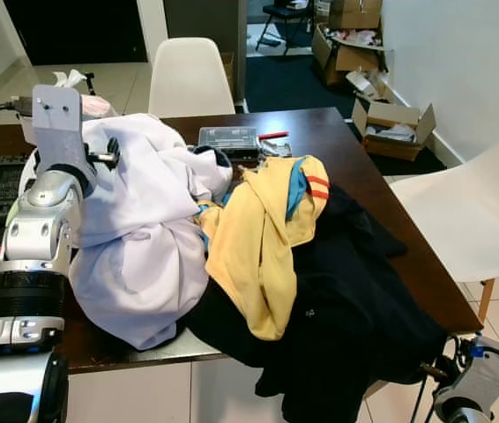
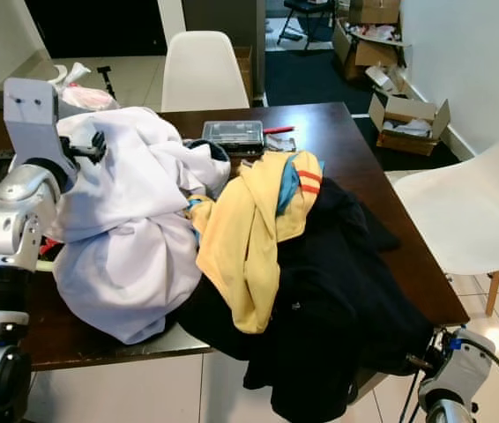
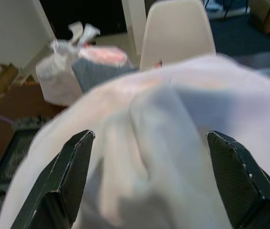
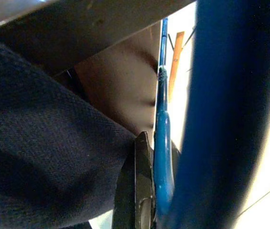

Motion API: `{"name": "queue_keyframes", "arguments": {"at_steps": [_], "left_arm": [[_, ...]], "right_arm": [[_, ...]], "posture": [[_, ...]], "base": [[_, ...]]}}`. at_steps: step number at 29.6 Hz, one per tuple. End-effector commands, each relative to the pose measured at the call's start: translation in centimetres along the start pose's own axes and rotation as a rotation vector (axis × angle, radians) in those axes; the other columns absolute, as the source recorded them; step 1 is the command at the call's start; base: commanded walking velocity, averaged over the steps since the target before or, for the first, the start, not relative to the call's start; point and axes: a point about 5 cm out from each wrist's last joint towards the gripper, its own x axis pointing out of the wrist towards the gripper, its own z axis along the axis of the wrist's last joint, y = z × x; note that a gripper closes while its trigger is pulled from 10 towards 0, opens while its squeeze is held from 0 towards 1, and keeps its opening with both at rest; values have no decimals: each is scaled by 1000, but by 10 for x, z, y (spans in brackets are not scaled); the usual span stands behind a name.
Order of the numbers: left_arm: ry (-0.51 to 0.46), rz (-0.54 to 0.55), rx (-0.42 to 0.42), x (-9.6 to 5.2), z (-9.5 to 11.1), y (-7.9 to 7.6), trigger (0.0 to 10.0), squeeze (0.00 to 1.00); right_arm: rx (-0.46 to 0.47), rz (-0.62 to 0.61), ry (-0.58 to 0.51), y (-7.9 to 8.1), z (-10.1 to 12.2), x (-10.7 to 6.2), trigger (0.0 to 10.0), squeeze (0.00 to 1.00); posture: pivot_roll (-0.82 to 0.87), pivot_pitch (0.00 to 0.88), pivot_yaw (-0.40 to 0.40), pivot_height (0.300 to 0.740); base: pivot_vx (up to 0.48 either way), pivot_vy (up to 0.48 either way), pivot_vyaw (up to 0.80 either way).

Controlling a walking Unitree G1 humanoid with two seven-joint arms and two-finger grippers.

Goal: Hang hanger

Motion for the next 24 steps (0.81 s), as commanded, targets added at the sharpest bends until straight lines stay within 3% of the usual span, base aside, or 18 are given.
{"name": "queue_keyframes", "arguments": {"at_steps": [1, 2, 3, 5, 7, 8, 9, 24], "left_arm": [[56, 10, 17, 1, -9, 1, 10000, 114], [56, 10, 17, 1, -9, 1, 10000, 114], [111, 9, 19, 1, -18, 0, 10000, 0], [202, 9, 22, -1, -35, 0, 10000, 0], [229, 7, 14, -2, -40, 0, 10000, 0], [238, 8, 6, -3, -42, 0, 4392, 0], [238, 10, -3, -3, -43, 1, 0, 0], [216, -8, -20, -2, -37, 3, 0, 0]], "right_arm": [[-2, 6, 11, 2, -4, -2, 10000, 0], [-2, 6, 11, 2, -4, -2, 10000, 0], [-1, 5, 11, 2, -4, -2, 10000, 0], [0, 4, 12, 1, -4, -2, 10000, 0], [1, 4, 11, 1, -4, -2, 10000, 0], [1, 4, 11, 1, -4, -2, 10000, 0], [1, 4, 10, 1, -4, -2, 10000, 0], [4, 2, 7, 2, -4, -3, 10000, 0]], "posture": [[-4, 105, 26, 740], [-4, 105, 26, 740], [-6, 106, 26, 740], [-6, 106, 26, 740], [-6, 111, 28, 740], [-6, 111, 28, 740], [-5, 111, 29, 740], [-3, 115, 32, 740]], "base": [[0, 0, 0], [0, 0, 0], [0, 0, 0], [0, 0, 0], [0, 0, 0], [0, 0, 0], [0, 0, 0], [0, 0, 0]]}}
